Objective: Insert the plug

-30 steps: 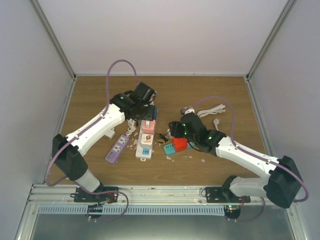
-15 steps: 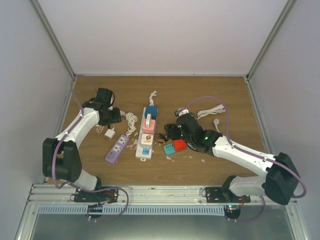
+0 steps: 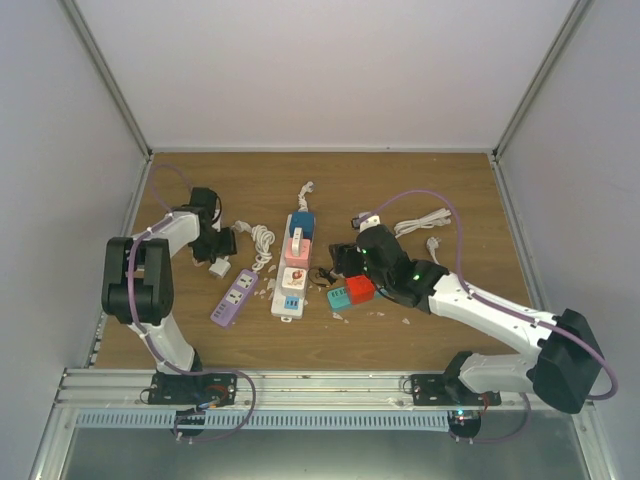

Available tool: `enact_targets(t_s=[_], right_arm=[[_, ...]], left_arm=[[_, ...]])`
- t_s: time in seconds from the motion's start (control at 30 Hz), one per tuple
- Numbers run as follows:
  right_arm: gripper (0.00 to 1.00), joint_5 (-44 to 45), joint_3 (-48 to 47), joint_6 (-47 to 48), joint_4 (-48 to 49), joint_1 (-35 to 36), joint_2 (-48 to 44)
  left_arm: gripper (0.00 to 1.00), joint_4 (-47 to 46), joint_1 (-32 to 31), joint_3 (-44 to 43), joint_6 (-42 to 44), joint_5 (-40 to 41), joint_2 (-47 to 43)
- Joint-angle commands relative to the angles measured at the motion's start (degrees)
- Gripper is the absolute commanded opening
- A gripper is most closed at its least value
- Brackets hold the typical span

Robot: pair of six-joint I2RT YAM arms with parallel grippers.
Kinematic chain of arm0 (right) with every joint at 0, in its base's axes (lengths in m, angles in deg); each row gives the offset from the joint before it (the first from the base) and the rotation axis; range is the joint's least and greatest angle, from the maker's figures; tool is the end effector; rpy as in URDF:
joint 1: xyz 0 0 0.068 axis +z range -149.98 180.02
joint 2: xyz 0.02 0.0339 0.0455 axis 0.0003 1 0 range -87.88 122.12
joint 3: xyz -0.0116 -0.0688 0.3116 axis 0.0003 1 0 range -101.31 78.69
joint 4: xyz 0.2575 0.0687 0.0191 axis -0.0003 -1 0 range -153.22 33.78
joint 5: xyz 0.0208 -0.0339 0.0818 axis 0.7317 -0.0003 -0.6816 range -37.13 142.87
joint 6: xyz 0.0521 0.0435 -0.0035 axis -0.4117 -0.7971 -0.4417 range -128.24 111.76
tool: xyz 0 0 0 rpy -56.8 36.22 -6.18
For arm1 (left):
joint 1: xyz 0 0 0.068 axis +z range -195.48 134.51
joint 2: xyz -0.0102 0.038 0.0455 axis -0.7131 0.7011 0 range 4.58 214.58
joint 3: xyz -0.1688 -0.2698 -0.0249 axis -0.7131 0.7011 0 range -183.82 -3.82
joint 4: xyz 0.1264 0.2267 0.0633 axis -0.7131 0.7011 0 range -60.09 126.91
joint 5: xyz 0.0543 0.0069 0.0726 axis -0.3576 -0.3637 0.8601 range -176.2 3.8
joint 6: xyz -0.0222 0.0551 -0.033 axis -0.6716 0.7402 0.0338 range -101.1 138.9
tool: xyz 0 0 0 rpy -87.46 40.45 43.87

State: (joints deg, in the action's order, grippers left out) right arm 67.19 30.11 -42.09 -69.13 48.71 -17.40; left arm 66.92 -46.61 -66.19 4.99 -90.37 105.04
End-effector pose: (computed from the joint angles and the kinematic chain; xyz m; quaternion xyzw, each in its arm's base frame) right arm 0.1919 0.1979 0.2969 -0.0564 0.8794 0.2201 0.4184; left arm 0.3441 -0.0106 0.1882 -0.1057 0.9853 -0.0527 0.1237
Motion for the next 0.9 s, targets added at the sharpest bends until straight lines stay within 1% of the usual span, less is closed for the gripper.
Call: enact_targets(t_s=[0.0,0.13,0.33,0.63,0.7,0.77,0.8,0.87], right_arm=[[0.76,1.7,0.3,0.4,0.9,0.1,0.0],[0.76,1.6,-0.1,-0.2,1.1,0.1,1.4],[0.76,1.0,-1.0,-1.0,0.3,0.1,3.2],[0.76,0.9,-0.7,-1.6,0.0,0.1,3.3],[0.76,0.9,-0.6,-1.7,0.0,0.1,3.3],[0.76,0.8,-0.7,-1.8,-0.1,0.1,3.3],[0.76,0.8,-0.7,-1.8,-0.2,0.1,3.3],[0.76,0.7,-0.9,-1.8,-0.3,0.1,3.2]], left_arm=[[0.64,-2.1,-0.1,1.2,0.7,-2.3,-0.2],[0.64,-1.8,-1.2,3.1,-0.7,-3.8,-1.8],[0.67,0.6,-4.6,4.3,-1.8,3.1,-3.0],[0.66,3.9,-7.4,5.5,-4.2,8.8,-3.3],[0.65,4.1,-7.5,6.4,-4.7,9.2,-3.5],[0.61,4.1,-7.5,7.0,-5.1,9.3,-3.7],[0.58,4.0,-7.5,7.1,-5.2,9.3,-3.8],[0.48,3.2,-7.4,7.2,-5.5,9.4,-4.4]])
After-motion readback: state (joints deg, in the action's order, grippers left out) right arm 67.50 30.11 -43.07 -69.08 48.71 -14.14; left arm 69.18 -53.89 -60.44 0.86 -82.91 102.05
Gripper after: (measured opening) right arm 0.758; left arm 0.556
